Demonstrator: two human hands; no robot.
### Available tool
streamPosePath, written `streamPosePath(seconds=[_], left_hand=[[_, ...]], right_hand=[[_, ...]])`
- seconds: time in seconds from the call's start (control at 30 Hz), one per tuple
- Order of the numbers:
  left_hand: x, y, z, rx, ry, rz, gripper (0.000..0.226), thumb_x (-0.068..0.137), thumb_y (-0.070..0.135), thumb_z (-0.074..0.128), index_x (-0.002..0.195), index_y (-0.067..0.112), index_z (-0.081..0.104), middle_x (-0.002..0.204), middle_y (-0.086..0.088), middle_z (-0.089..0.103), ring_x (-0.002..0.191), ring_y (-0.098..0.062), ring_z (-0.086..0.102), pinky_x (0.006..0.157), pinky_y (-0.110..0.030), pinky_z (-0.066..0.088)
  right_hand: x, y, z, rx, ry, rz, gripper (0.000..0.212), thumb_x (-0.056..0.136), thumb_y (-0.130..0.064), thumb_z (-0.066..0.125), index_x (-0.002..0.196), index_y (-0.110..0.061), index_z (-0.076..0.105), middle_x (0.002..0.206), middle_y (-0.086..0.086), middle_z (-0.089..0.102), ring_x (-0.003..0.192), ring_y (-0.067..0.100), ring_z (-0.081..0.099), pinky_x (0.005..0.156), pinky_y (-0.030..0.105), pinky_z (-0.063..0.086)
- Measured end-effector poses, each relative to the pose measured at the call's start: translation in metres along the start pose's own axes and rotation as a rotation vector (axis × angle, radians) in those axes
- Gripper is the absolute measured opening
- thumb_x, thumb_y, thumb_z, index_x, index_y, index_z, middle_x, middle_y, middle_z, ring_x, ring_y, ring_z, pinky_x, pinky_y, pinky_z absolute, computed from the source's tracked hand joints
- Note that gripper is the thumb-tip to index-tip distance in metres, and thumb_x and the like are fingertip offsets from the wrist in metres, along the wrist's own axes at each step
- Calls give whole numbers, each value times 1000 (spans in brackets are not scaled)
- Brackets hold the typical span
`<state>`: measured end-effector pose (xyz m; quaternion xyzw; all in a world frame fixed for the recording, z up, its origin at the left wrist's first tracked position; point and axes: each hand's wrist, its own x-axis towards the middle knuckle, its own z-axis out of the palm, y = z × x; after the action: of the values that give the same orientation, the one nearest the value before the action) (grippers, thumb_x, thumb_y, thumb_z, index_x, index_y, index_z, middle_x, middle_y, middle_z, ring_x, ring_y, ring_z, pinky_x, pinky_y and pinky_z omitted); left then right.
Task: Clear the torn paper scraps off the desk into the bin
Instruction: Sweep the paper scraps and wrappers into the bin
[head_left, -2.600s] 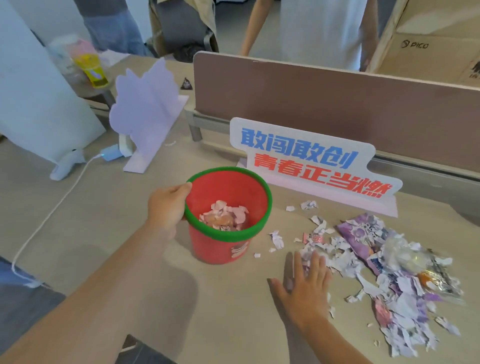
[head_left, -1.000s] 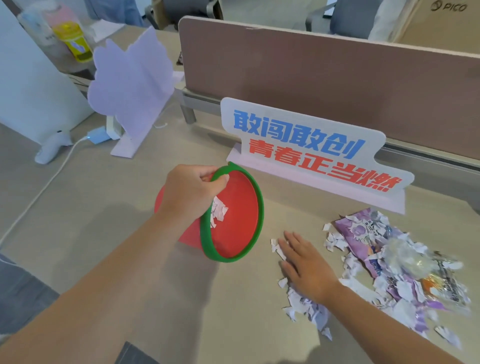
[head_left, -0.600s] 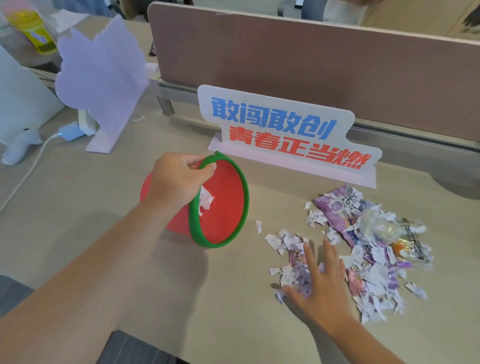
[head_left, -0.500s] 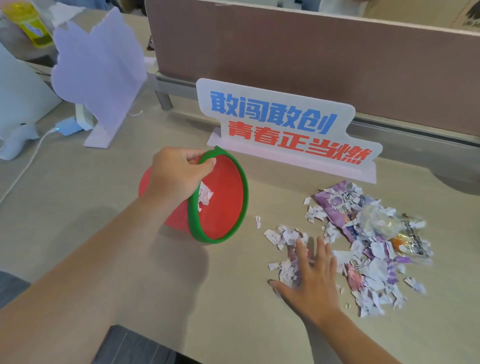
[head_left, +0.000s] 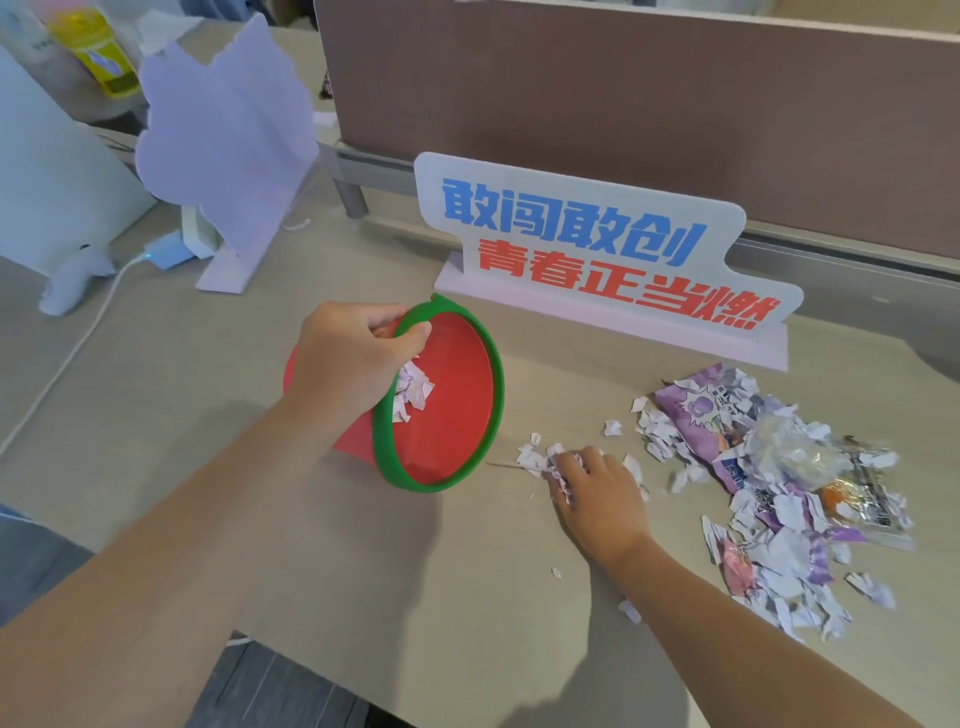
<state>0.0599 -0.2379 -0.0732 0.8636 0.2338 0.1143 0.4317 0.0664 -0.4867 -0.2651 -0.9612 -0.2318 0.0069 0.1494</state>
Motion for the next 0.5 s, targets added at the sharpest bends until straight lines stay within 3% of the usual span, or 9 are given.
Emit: streamPosePath(seconds=[0.07,0.13,0.23,0.33,0.4,0.5], left_hand=[[1,-2,-2,-8,10,-5,13,77,28,73,90,28,76,58,24,67,55,9,59,61,-6,47],[0,-3,-4,-13,13,0,14,78,27,73,92,26,76,50,25,63,52,11,57,56,-3,42],[-1,-3,-4,-9,8,26,18,79,23,73,96,20,77,46,27,59,50,12,55,55,-1,38],[-2,-4,-8,-29,4,39,17,79,21,73,95,18,77,50,19,65,52,8,57,57,-9,44],[-1,-4,-9,-45,-2,36,13,79,22,73,91,19,78,54,9,68,54,3,55,60,-19,49],[2,-3,-12,-65,13,9,3,79,22,73,80,20,76,70,-8,74,61,-5,55,69,-31,52]], right_hand=[[6,-5,-5,-17,-92,8,21,85,-29,47,94,-16,60,81,5,64,69,32,62,51,31,42],[20,-13,-18,39,-140,145,21,90,-28,44,99,-13,55,91,7,62,82,35,62,58,31,37],[40,-40,-53,293,-83,274,17,91,-26,45,92,-10,51,85,7,57,81,34,58,61,31,33],[55,-94,-85,423,-32,37,19,92,-27,47,91,-9,53,81,7,59,74,28,55,59,30,31],[69,-128,-87,393,-123,-120,20,91,-29,48,92,-9,51,89,12,60,79,30,56,61,32,33],[86,-157,-77,318,-270,-176,32,90,-34,50,110,-9,51,105,18,56,97,35,53,73,38,39]])
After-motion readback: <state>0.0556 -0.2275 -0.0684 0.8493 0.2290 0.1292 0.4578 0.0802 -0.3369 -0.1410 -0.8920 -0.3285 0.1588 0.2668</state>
